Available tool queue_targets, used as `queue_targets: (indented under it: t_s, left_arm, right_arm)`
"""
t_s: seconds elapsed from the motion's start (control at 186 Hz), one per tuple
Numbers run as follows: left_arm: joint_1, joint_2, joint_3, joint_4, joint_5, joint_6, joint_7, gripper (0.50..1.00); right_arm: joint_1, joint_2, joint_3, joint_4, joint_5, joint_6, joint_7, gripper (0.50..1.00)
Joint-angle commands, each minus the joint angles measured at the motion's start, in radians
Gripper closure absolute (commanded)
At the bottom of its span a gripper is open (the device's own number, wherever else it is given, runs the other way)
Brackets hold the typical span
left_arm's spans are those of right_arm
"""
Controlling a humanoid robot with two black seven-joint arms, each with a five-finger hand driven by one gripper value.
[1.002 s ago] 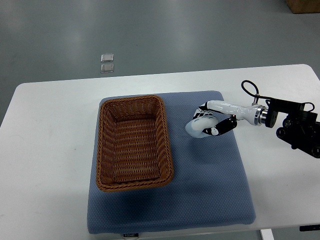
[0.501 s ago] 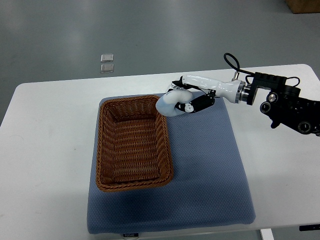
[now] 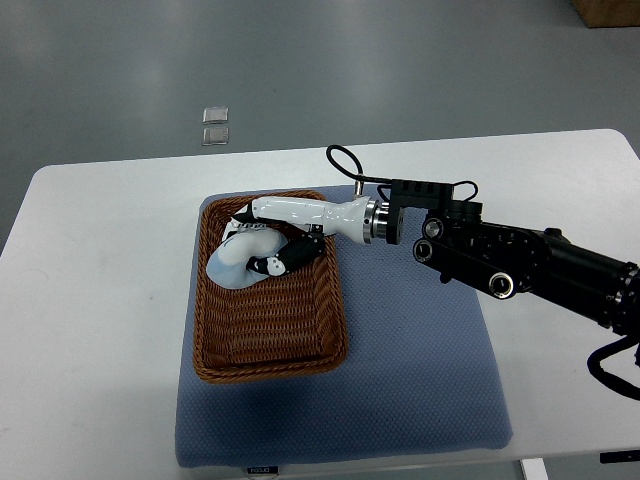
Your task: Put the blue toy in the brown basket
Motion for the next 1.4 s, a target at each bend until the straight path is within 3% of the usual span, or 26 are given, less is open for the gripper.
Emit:
queue_targets:
  t_s: [0.0, 0.145, 0.156, 0.162, 0.167, 0.183, 0.216, 0.296, 0.339, 0.383, 0.808, 0.884, 1.029, 1.158, 1.395]
  left_arm:
    - [0.0, 0.0, 0.0, 0.001, 0.0, 0.0, 0.0, 0.5]
    - [0.0, 0.0, 0.0, -0.001, 0.0, 0.0, 0.0, 0.5]
    - [0.0, 0.0, 0.0, 0.001, 0.0, 0.0, 0.0, 0.5]
    - [0.0, 0.0, 0.0, 0.001, 0.0, 0.0, 0.0, 0.5]
    - [0.0, 0.0, 0.0, 0.001, 0.0, 0.0, 0.0, 0.5]
    - [0.0, 0.0, 0.0, 0.001, -0.001, 0.0, 0.0, 0.5]
    - [0.0, 0.0, 0.0, 0.001, 0.0, 0.0, 0.001, 0.5]
    - [0.0, 0.0, 0.0, -0.001, 0.0, 0.0, 0.0, 0.5]
    - [0.0, 0.0, 0.0, 0.001, 0.0, 0.0, 0.0, 0.5]
    - [0.0, 0.0, 0.0, -0.001, 0.0, 0.0, 0.0, 0.5]
    - [0.0, 0.0, 0.0, 0.001, 0.0, 0.0, 0.0, 0.5]
    - [0.0, 0.0, 0.0, 0.001, 0.0, 0.0, 0.0, 0.5]
    - [0.0, 0.0, 0.0, 0.001, 0.0, 0.0, 0.0, 0.5]
    - [0.0, 0.0, 0.0, -0.001, 0.0, 0.0, 0.0, 0.5]
    - [0.0, 0.0, 0.0, 0.001, 0.0, 0.0, 0.0, 0.5]
  right_arm:
    - [-0.013, 0.026, -0.019, -0.013, -0.005, -0.001, -0.011, 1.0]
    - [-0.027, 0.046, -0.053, -0.044, 0.004, -0.004, -0.025, 1.0]
    - [-0.032, 0.046, -0.053, -0.045, 0.008, -0.006, -0.025, 0.987]
    - [-0.035, 0.048, -0.051, -0.045, 0.009, -0.004, -0.025, 0.943]
    - [-0.035, 0.048, -0.051, -0.045, 0.009, -0.004, -0.025, 0.942]
    - [-0.039, 0.048, -0.048, -0.045, 0.011, -0.004, -0.023, 0.873]
    - [-0.045, 0.049, -0.044, -0.045, 0.012, -0.006, -0.025, 0.808]
    - [-0.047, 0.049, -0.042, -0.045, 0.015, -0.006, -0.025, 0.742]
    - [-0.047, 0.049, -0.042, -0.045, 0.017, -0.004, -0.025, 0.671]
    - [-0.047, 0.049, -0.042, -0.045, 0.017, -0.004, -0.025, 0.638]
    - [-0.047, 0.011, 0.102, -0.045, 0.268, 0.017, -0.068, 0.638]
    - [-0.047, 0.003, 0.127, -0.045, 0.382, 0.033, -0.075, 0.587]
    - [-0.048, -0.056, 0.176, -0.048, 0.659, 0.169, -0.192, 0.587]
    - [-0.062, -0.081, 0.199, -0.083, 0.868, 0.186, -0.313, 0.585]
    - [-0.07, -0.133, 0.2, -0.2, 1.075, 0.188, -0.362, 0.585]
